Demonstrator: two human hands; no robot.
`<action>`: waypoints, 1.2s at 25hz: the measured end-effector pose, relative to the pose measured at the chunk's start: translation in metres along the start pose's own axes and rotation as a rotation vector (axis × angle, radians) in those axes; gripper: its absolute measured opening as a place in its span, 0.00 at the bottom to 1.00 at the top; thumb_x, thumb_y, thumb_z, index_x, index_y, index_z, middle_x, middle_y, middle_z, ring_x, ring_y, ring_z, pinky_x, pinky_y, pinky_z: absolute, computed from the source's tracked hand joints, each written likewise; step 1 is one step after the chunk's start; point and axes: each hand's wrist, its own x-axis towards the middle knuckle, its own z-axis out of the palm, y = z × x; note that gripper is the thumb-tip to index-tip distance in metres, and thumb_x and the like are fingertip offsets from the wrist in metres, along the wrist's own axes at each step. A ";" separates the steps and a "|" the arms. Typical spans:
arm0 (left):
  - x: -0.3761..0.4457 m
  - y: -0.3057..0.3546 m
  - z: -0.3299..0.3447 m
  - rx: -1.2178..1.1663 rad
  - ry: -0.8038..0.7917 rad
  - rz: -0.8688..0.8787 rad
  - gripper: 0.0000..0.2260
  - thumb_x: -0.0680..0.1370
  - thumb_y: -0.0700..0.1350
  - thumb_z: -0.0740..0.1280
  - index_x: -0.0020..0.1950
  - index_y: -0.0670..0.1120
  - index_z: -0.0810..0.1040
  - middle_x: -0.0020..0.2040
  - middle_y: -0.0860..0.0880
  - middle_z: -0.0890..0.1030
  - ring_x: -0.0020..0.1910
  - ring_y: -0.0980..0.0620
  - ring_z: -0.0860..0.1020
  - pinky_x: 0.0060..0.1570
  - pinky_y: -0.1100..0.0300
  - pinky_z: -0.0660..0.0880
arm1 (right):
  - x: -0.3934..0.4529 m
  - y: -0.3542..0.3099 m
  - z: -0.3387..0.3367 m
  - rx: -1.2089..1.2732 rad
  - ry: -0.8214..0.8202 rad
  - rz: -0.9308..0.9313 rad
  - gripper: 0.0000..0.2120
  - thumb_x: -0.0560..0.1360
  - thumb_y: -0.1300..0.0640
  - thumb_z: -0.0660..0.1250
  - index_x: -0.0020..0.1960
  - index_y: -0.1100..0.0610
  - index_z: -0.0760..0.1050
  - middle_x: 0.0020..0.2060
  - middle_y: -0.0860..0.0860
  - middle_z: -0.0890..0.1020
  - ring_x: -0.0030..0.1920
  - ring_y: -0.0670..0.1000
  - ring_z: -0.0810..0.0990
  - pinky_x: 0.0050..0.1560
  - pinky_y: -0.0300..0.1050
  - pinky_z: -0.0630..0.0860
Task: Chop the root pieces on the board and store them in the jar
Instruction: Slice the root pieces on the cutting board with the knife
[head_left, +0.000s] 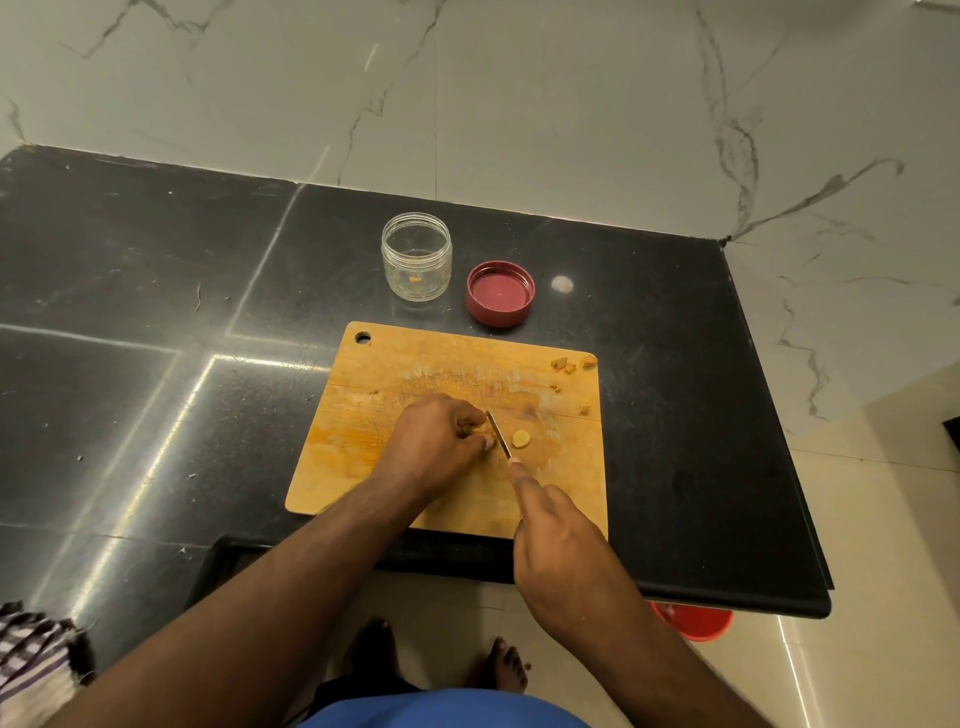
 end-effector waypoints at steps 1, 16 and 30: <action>0.000 -0.001 0.001 0.007 0.002 0.002 0.16 0.76 0.49 0.74 0.63 0.48 0.83 0.57 0.51 0.83 0.47 0.59 0.76 0.39 0.70 0.67 | 0.003 0.001 -0.001 0.004 -0.010 0.001 0.27 0.83 0.57 0.51 0.79 0.46 0.49 0.59 0.48 0.72 0.50 0.47 0.74 0.49 0.43 0.75; -0.002 0.003 -0.001 0.037 -0.001 -0.026 0.17 0.77 0.51 0.73 0.64 0.49 0.82 0.56 0.50 0.82 0.52 0.54 0.78 0.50 0.61 0.75 | -0.029 0.010 -0.001 0.001 -0.022 0.030 0.25 0.84 0.56 0.52 0.79 0.48 0.53 0.61 0.44 0.72 0.51 0.44 0.73 0.50 0.36 0.72; -0.005 -0.001 -0.009 -0.057 -0.040 -0.078 0.15 0.76 0.46 0.74 0.62 0.50 0.82 0.50 0.55 0.81 0.46 0.60 0.77 0.39 0.71 0.69 | -0.019 0.007 -0.018 0.215 0.051 0.051 0.25 0.83 0.55 0.54 0.78 0.44 0.54 0.66 0.43 0.71 0.56 0.38 0.71 0.55 0.34 0.70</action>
